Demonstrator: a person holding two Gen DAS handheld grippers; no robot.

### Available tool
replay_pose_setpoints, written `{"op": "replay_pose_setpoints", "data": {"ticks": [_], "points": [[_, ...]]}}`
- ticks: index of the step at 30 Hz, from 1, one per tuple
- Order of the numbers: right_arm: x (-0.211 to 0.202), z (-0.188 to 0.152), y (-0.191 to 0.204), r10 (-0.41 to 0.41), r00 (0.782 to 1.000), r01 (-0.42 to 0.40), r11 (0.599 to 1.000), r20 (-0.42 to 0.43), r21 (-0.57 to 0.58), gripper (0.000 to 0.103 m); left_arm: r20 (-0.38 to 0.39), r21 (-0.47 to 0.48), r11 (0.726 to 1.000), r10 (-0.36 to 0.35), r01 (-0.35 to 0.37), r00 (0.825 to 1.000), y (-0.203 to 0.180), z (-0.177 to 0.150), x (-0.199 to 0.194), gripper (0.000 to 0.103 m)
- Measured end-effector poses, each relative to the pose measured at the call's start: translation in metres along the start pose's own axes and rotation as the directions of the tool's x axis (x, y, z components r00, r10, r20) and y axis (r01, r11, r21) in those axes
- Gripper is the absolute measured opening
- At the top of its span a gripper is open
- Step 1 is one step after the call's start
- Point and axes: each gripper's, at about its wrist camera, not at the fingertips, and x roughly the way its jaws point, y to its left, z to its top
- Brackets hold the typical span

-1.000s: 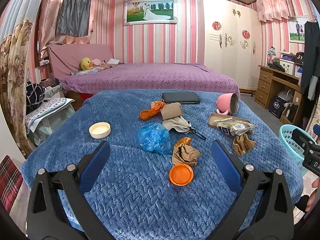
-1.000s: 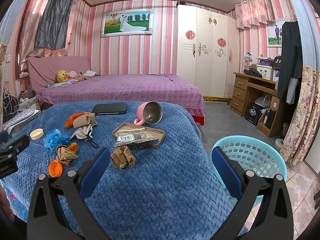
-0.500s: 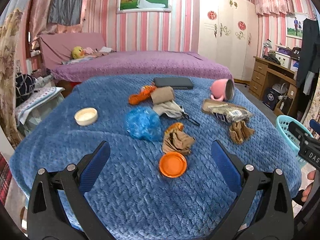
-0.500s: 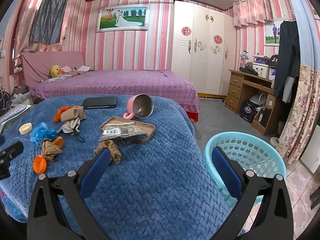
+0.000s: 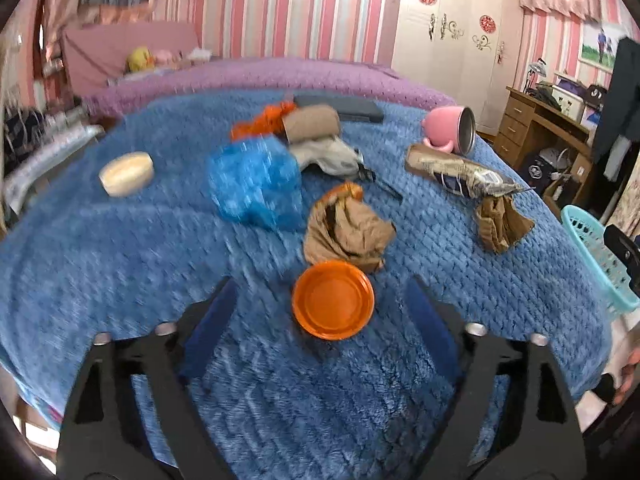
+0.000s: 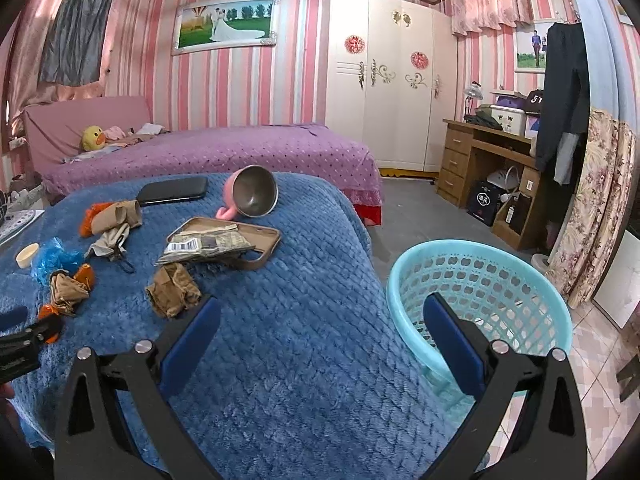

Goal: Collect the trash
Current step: 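Grasp the orange round lid with the left tool while the right tool grasps the brown crumpled cloth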

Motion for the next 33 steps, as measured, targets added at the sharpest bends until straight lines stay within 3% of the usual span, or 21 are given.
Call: {"op": "replay_pose_setpoints", "data": {"ticks": [4,5,7,13,18,24,28,31,33], "points": [[0.005,-0.001,0.003,0.025,1.0,-0.025,1.0,-0.013,-0.003,0.099,-0.026,0.026,1.0,0.012,-0.011,1.0,-0.003,-0.001,0.007,0.05],[0.008,-0.001,0.006,0.034,0.999,-0.034,0.999,-0.021,-0.01,0.099,-0.029,0.027,1.0,0.002,-0.001,1.0,-0.003,0.001,0.007,0.038],[0.012,-0.002,0.012,0.064,0.997,-0.065,0.997,-0.042,-0.029,0.099,-0.026,0.014,1.0,-0.02,0.02,0.999,-0.002,0.002,0.002,0.039],[0.02,0.004,0.037,0.137,0.989,-0.141,0.988,-0.063,-0.06,0.099,0.026,0.008,1.0,0.004,-0.004,1.0,0.001,0.013,-0.022,0.039],[0.042,0.013,0.071,0.197,0.975,-0.208,0.973,-0.108,-0.105,0.099,0.127,0.051,0.995,0.081,-0.089,0.988,0.0,0.048,-0.038,0.039],[0.075,0.004,0.105,0.215,0.96,-0.241,0.96,-0.181,-0.139,0.099,0.202,0.019,0.996,0.08,-0.086,0.976,0.014,0.082,-0.038,0.039],[0.087,0.003,0.112,0.209,0.957,-0.24,0.96,-0.201,-0.145,0.098,0.161,-0.026,0.996,0.093,-0.09,0.983,0.027,0.078,-0.024,0.039],[0.094,0.003,0.114,0.227,0.946,-0.264,0.954,-0.233,-0.142,0.08,0.166,-0.025,0.994,0.114,-0.111,0.98,0.027,0.078,-0.019,0.039],[0.1,0.002,0.115,0.248,0.933,-0.287,0.95,-0.259,-0.125,0.055,0.169,-0.016,0.991,0.135,-0.134,0.976,0.027,0.076,-0.018,0.039]]}}
